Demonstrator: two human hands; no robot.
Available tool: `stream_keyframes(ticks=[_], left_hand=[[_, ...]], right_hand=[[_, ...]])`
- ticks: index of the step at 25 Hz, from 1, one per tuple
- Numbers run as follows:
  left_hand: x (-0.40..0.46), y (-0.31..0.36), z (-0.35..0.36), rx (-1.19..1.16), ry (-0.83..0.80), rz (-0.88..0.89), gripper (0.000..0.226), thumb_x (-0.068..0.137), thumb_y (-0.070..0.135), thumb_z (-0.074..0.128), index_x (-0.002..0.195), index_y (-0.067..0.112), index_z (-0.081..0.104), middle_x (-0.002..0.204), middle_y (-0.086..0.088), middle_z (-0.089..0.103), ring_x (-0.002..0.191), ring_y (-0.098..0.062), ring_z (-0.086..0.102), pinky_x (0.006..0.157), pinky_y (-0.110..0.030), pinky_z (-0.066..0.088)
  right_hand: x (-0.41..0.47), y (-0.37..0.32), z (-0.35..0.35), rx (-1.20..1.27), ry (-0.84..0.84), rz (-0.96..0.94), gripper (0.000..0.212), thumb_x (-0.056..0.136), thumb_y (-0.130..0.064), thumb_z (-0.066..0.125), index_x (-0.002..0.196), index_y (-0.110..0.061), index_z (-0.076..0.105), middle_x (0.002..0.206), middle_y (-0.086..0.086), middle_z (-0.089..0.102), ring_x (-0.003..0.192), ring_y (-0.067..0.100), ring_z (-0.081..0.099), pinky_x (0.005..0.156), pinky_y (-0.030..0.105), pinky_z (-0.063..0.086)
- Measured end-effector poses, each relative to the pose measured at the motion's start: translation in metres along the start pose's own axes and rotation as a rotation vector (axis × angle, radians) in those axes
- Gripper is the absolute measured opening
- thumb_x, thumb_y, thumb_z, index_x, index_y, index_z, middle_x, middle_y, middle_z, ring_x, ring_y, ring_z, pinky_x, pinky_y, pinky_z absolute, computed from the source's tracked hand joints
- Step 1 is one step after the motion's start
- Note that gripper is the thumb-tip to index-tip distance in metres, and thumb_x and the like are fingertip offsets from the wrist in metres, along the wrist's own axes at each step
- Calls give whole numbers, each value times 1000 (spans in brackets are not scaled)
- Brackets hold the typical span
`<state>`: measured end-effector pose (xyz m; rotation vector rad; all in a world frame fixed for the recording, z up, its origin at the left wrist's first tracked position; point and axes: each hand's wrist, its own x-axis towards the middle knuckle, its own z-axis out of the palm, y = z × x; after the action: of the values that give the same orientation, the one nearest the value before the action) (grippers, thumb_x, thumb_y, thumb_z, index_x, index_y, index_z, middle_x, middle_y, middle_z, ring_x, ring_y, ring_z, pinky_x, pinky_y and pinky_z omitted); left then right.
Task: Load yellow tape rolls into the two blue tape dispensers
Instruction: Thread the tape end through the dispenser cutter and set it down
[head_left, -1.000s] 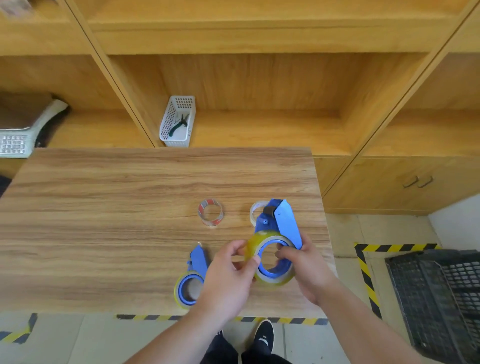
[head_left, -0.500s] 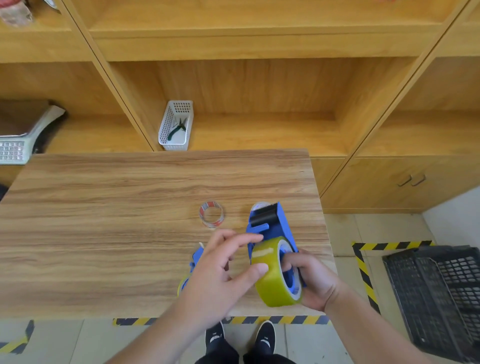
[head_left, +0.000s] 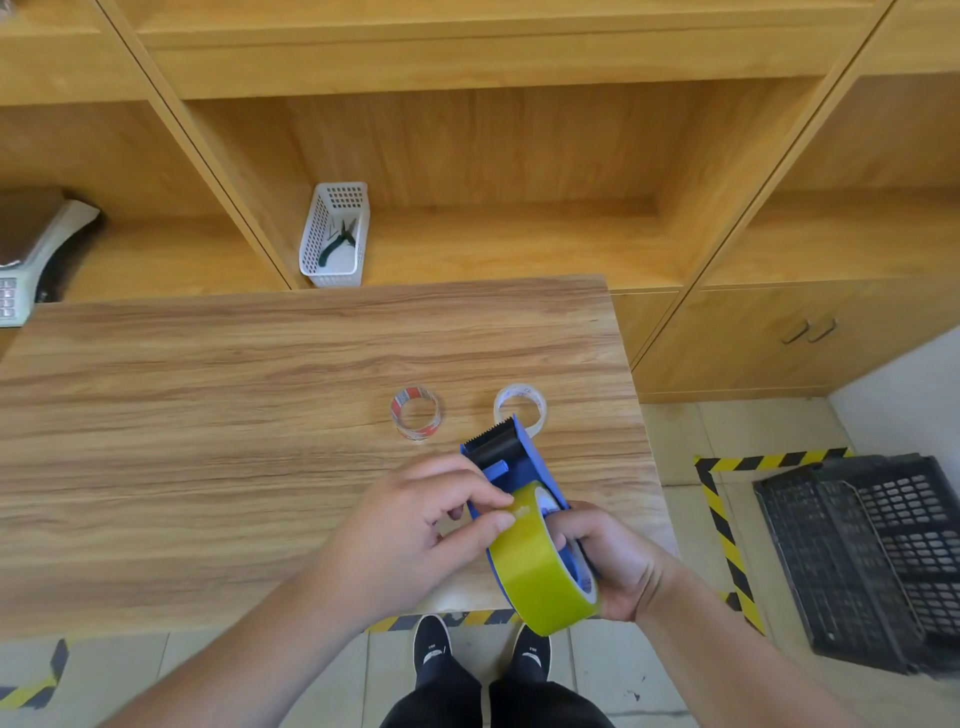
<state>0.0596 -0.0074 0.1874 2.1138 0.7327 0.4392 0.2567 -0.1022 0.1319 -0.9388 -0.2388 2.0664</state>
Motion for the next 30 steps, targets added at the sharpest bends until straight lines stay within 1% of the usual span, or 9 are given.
stream_keyframes(ticks=[2,3,7,11,15,19,24,27,30], left_hand=[[-3,0,0,192,12,105,21,99,38,59,99,25,76,94,16,67,79,-1,61,73,-15,48],[-3,1,0,218,18,99,23,101,37,56,96,24,73,92,17,66,79,0,60,73,-14,46],[-5,6,0,71,29,-140,21,100,36,53,83,31,63,86,18,63,80,-5,59,69,-12,39],[-8,5,-9,0,-68,-163,14,94,28,69,81,33,69,81,15,63,68,-12,58,61,-12,40],[0,4,-25,62,-163,-121,12,92,33,72,81,31,73,80,12,63,70,-12,59,61,-16,42],[28,-2,-42,107,-246,-60,12,92,36,72,83,31,76,80,10,63,75,-13,59,63,-18,43],[56,-10,-44,88,-334,-120,11,91,35,75,83,28,79,75,15,58,68,-6,52,62,-16,38],[58,-15,-43,39,-292,-165,12,90,33,76,80,27,77,70,9,58,63,-4,49,60,-17,39],[54,-20,-41,-21,-239,-270,14,89,32,77,76,27,76,61,15,55,57,-2,46,58,-16,38]], right_hand=[[3,5,0,3,10,7,38,67,-1,48,92,-3,77,78,16,70,73,29,67,78,44,50],[5,8,-1,2,12,17,38,68,-1,47,92,-3,77,79,15,71,74,29,68,80,44,49],[12,14,-3,9,1,74,41,70,-3,49,103,0,72,88,18,69,82,31,65,84,44,48],[16,17,-5,-7,-14,123,42,68,-5,54,108,2,67,95,19,63,88,34,59,92,49,42],[16,18,0,-14,-32,150,37,75,-2,46,103,1,71,86,18,69,78,29,68,74,37,56],[17,24,12,42,-72,199,34,83,-2,38,109,5,59,79,16,68,67,25,70,60,33,59],[17,33,21,102,-126,172,45,84,-1,40,128,4,49,83,13,71,71,23,71,63,30,59],[16,39,15,145,-99,153,48,85,-5,43,132,2,42,84,13,68,70,23,68,66,32,56],[14,43,10,149,-55,108,41,84,-1,40,123,5,53,81,14,70,68,25,69,65,33,56]])
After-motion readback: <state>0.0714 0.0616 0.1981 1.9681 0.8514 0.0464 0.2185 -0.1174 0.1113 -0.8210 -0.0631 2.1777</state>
